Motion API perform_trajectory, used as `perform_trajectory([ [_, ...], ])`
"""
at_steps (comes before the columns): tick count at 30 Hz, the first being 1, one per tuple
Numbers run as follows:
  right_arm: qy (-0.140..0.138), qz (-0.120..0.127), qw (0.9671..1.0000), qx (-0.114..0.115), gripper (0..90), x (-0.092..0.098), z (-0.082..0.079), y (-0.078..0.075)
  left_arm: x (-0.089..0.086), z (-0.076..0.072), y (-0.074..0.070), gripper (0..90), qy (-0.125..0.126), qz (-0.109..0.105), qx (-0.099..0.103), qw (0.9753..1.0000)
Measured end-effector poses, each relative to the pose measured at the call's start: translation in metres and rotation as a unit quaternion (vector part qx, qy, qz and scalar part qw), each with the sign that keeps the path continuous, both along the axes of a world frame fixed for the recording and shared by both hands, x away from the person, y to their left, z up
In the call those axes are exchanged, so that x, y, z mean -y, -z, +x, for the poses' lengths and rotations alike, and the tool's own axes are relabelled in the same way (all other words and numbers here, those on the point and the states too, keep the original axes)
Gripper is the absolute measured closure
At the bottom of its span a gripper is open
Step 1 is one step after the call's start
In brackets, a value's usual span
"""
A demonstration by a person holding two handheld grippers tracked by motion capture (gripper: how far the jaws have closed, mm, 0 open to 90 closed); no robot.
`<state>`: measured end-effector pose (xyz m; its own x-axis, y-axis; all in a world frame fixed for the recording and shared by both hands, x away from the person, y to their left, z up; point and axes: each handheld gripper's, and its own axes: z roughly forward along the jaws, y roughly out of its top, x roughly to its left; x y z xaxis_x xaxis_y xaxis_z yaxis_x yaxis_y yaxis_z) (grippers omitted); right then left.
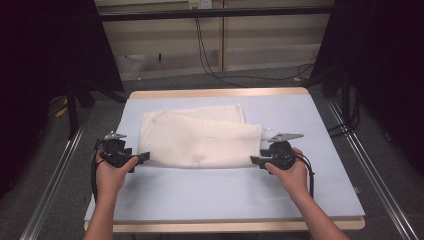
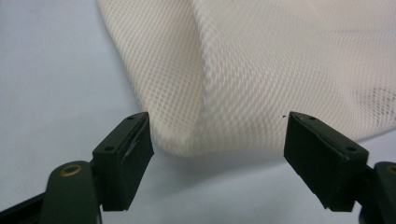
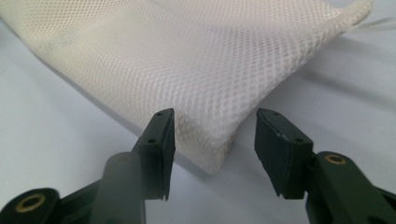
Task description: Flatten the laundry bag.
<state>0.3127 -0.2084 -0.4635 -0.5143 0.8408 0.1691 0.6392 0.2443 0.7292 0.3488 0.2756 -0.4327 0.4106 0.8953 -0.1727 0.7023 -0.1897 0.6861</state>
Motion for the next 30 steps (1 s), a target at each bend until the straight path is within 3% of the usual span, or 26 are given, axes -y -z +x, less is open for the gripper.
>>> perform_trajectory([
  [2, 0.001, -0.002, 1.0, -0.003, 47.7, -0.002, 0.002, -0.001, 0.003, 0.009, -0.002, 25.3, -0.004, -0.009, -0.006, 0.9999],
  [7, 0.0, 0.0, 1.0, -0.003, 47.8, -0.003, 0.007, -0.003, 0.01, 0.024, -0.005, 28.7, 0.0, -0.004, -0.015, 0.9999],
  [12, 0.003, 0.003, 1.0, -0.001, 47.9, -0.003, 0.011, -0.004, 0.013, 0.032, -0.008, 47.3, 0.0, -0.004, -0.021, 0.9998],
  [13, 0.002, 0.004, 1.0, 0.003, 48.7, -0.003, 0.012, -0.004, 0.014, 0.033, -0.007, 50.6, -0.006, -0.012, -0.018, 0.9997],
  [16, 0.0, 0.005, 1.0, 0.006, 52.9, -0.003, 0.013, -0.005, 0.015, 0.033, -0.008, 64.1, -0.002, -0.007, -0.017, 0.9998],
  [17, -0.001, 0.007, 1.0, 0.007, 54.3, -0.003, 0.014, -0.005, 0.015, 0.033, -0.008, 64.1, 0.002, -0.005, -0.013, 0.9999],
  [18, -0.002, 0.005, 0.9999, 0.01, 58.7, -0.002, 0.014, -0.006, 0.014, 0.031, -0.009, 73.0, 0.004, -0.008, -0.008, 0.9999],
  [20, -0.001, 0.015, 0.9999, 0.006, 67.3, -0.001, 0.013, -0.007, 0.013, 0.03, -0.009, 76.9, 0.006, -0.012, -0.01, 0.9999],
  [23, -0.004, 0.021, 0.9997, 0.014, 81.3, 0.001, 0.01, -0.01, 0.009, 0.022, -0.01, 80.1, 0.013, -0.012, -0.008, 0.9998],
  [28, -0.012, 0.023, 0.9996, 0.009, 84.9, 0.002, 0.003, -0.013, 0.003, 0.013, -0.007, 80.8, 0.022, -0.018, -0.009, 0.9996],
  [30, -0.015, 0.025, 0.9995, 0.011, 85.1, 0.004, 0.001, -0.013, -0.003, 0.006, -0.005, 80.8, 0.023, -0.034, -0.011, 0.9991],
])
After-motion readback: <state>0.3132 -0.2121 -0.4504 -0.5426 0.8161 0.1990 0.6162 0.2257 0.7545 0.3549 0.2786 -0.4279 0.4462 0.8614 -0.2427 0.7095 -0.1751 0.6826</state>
